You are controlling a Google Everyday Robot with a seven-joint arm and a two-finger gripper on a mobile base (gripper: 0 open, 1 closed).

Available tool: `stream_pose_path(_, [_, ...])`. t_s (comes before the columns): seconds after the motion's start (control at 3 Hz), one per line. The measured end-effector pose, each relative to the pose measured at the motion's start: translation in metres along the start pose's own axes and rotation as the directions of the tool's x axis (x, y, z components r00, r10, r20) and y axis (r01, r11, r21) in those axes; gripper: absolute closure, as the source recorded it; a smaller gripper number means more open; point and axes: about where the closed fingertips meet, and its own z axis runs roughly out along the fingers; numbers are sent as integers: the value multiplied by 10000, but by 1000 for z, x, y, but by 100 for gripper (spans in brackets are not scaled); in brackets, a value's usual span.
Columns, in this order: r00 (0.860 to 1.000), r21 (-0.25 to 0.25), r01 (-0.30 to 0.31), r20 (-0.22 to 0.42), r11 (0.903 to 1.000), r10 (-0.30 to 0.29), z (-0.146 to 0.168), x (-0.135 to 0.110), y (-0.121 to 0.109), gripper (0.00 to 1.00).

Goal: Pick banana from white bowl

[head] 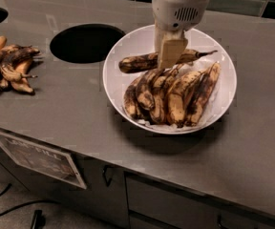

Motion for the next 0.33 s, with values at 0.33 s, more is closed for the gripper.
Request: stream_pose_path(0.33, [10000, 717, 23, -48, 9974, -20, -29, -5, 7, 100])
